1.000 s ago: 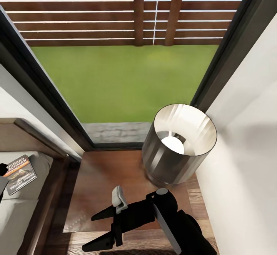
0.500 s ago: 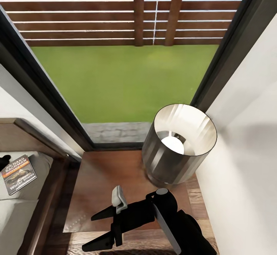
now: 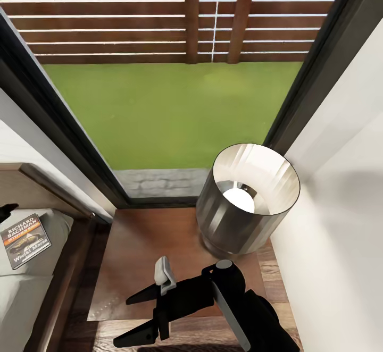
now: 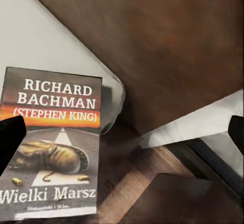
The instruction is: In the bedroom, move the book from the bed onto either nightstand, and place the two sandals side by side next to the bed.
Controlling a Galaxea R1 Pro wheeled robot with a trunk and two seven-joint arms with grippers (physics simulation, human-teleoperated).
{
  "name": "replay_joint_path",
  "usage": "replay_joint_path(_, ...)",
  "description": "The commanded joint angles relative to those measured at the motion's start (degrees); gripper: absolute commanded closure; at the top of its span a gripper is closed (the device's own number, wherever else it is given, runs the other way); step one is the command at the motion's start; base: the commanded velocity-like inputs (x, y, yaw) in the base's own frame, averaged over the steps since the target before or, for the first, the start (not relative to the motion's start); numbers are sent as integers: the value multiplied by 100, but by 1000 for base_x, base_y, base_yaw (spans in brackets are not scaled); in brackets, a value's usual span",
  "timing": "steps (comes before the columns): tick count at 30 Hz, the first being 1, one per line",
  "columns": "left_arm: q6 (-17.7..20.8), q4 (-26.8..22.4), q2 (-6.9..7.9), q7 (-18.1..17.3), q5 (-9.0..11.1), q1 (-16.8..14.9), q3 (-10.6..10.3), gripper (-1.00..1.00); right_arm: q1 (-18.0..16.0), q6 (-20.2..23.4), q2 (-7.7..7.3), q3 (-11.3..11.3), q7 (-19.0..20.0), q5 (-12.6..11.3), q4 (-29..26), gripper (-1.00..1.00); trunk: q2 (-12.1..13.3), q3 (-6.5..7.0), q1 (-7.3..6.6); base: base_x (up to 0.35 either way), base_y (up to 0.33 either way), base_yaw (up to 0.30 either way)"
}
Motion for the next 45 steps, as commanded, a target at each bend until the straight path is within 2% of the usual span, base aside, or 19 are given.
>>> replay_joint_path(1,159,-19,18,-177,-5,6,18,-100,-2,42,-1,2,-3,-27,0,-100,-2,-3,0,0,0,0)
replay_joint_path(2,239,-23,48,-396,-46,12,19,-100,-2,42,-2,2,-3,-25,2,-100,-2,-3,0,0,0,0)
replay_joint_path(4,336,0,97,-1177,-355,31,15,-100,-3,42,-3,2,-3,-26,3,-100,-2,-3,0,0,0,0)
replay_joint_path(7,420,54,103,-2456,-1110,44,17,-100,-2,42,-1,2,0,-23,3,-100,-2,-3,0,0,0,0)
replay_joint_path(8,439,65,99,-2728,-1234,47,18,-100,-2,42,-2,2,1,-23,2,-100,-2,-3,0,0,0,0)
replay_joint_path(9,469,88,86,-3295,-1456,56,17,-100,-3,42,-4,2,0,-25,2,-100,-2,-3,0,0,0,0)
replay_joint_path(11,492,107,61,-3857,-1641,66,16,-100,-3,42,-5,2,-1,-24,3,-100,-2,-3,0,0,0,0)
replay_joint_path(13,522,131,16,-4912,-1922,78,19,-100,-1,42,-6,2,-3,-26,1,-100,-2,-3,0,0,0,0)
replay_joint_path(14,577,143,3,-5321,-2011,82,20,-100,2,42,-6,2,-3,-24,5,-100,-2,-3,0,0,0,0)
replay_joint_path(19,760,363,2,-5572,-2144,84,21,-100,-3,42,-6,2,-3,-22,8,-100,-2,-3,0,0,0,0)
replay_joint_path(20,786,524,3,-5699,-2240,84,21,-100,-3,42,-7,2,-3,-22,9,-100,-2,-3,0,0,0,0)
replay_joint_path(24,801,695,3,-6012,-2412,84,18,-100,-4,42,-7,2,-3,-22,9,-100,-2,-3,0,0,0,0)
replay_joint_path(27,801,924,-5,-6359,-2480,84,8,-100,-3,42,-7,2,-3,-22,9,-100,-2,-3,0,0,0,0)
replay_joint_path(32,780,1518,-68,-7208,-2511,85,-4,-100,-2,42,-6,2,-3,-22,9,-100,-2,-3,0,0,0,0)
replay_joint_path(34,776,1604,-95,-7347,-2505,85,-5,-100,-2,42,-6,2,-3,-22,9,-100,-2,-3,0,0,0,0)
replay_joint_path(45,790,1690,-677,-7518,-2486,87,-9,-100,-3,42,-5,2,-3,-22,12,-100,-2,-3,0,0,0,0)
